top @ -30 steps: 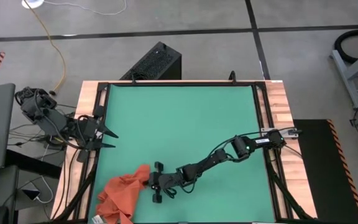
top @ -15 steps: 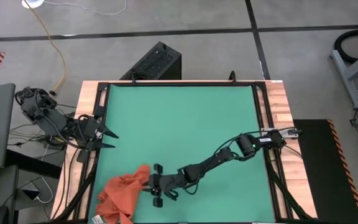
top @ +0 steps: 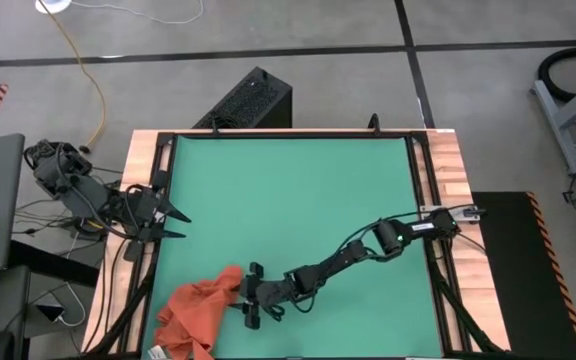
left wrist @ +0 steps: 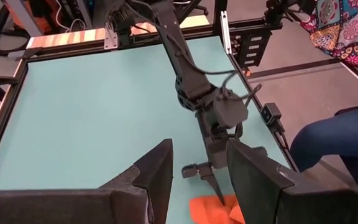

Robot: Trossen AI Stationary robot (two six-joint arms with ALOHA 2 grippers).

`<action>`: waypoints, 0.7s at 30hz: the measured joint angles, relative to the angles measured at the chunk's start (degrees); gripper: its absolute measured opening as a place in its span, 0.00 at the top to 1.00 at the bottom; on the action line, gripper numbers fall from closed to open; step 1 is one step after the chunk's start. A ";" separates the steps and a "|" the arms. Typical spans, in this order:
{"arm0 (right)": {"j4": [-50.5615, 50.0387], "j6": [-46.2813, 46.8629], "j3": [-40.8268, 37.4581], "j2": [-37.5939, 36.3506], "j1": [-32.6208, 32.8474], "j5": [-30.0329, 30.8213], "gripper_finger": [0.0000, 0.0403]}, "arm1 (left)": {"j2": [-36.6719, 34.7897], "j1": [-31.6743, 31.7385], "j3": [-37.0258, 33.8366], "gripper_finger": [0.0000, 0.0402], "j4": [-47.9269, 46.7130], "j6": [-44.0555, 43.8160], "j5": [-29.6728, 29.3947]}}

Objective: Roll towel
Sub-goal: Fold the orange towel

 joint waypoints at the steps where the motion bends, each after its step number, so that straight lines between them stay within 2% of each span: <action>1: 0.30 -0.05 1.38 1.07 -0.01 -0.11 0.43 | 0.00 0.00 0.00 0.65 0.05 0.00 0.00; 4: -1.59 -0.16 6.06 4.20 0.08 -0.38 0.43 | 0.10 0.00 0.00 0.65 -0.10 0.00 -0.02; 9: -15.27 1.64 14.25 7.29 0.19 3.46 0.48 | 0.38 0.00 0.00 0.65 -0.32 0.00 -0.02; 12: -22.68 2.03 16.76 7.33 0.75 6.96 0.60 | 0.57 0.00 0.00 0.65 -0.34 -0.33 -0.02; 16: -26.40 2.07 17.64 6.69 0.91 9.27 0.91 | 0.64 -0.01 0.00 0.65 -0.40 -0.66 -0.02; 17: -27.02 2.01 17.95 6.49 0.91 8.96 0.94 | 0.61 0.00 0.00 0.65 -0.41 -0.83 -0.03; 19: -27.55 1.96 18.24 5.75 1.26 9.65 0.96 | 0.63 0.00 0.00 0.65 -0.49 -1.18 -0.02; 21: -32.30 1.94 18.56 4.13 1.77 11.97 0.97 | 0.65 0.00 0.00 0.65 -0.63 -1.86 0.02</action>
